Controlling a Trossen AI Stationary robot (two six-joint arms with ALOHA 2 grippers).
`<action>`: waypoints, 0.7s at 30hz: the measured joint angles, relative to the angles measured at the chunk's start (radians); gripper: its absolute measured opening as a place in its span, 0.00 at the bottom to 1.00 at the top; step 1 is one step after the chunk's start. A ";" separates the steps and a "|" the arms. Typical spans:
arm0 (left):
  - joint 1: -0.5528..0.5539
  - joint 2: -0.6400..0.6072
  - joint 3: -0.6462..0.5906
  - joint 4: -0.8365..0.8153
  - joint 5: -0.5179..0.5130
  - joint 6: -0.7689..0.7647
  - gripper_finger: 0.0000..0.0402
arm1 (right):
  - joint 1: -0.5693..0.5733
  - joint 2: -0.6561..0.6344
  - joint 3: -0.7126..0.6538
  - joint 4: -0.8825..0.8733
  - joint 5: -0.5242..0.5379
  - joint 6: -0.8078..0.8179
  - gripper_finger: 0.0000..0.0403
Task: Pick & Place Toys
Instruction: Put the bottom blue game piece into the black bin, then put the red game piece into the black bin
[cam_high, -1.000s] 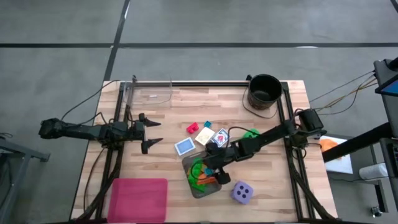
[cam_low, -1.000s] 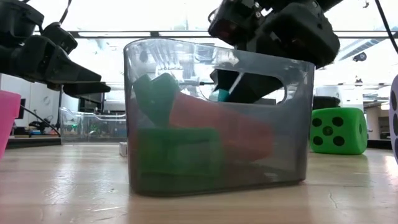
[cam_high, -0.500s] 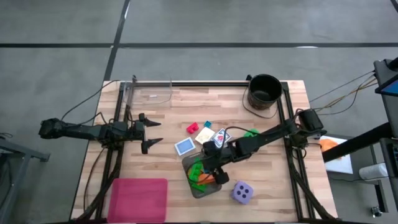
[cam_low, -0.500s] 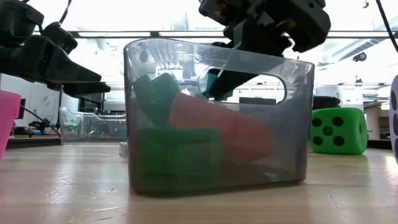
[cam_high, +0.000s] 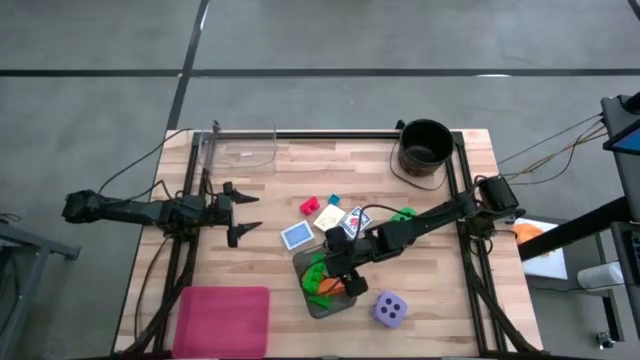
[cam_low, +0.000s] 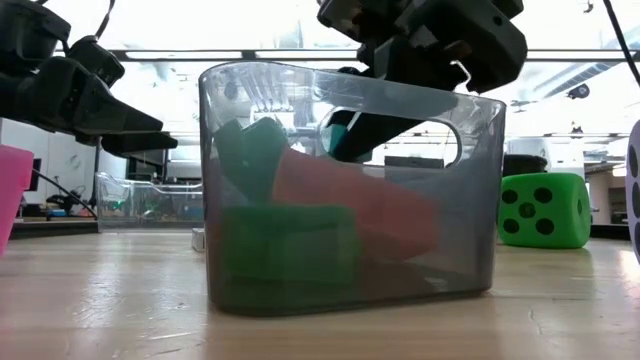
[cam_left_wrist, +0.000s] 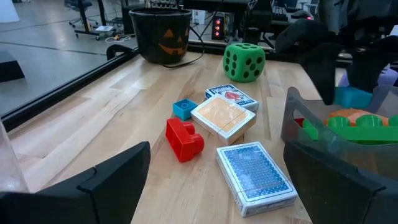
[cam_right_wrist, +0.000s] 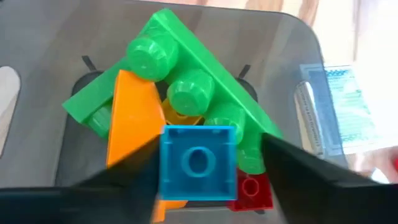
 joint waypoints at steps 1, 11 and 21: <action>0.000 0.000 0.000 0.000 0.000 0.000 0.92 | 0.000 0.000 0.002 0.000 0.003 0.002 0.78; 0.000 0.000 0.000 0.000 0.000 0.000 0.92 | 0.000 -0.001 0.017 -0.004 0.008 0.005 0.80; 0.000 0.000 0.000 0.021 0.000 -0.023 0.92 | -0.002 -0.021 -0.093 0.394 -0.054 -0.048 0.69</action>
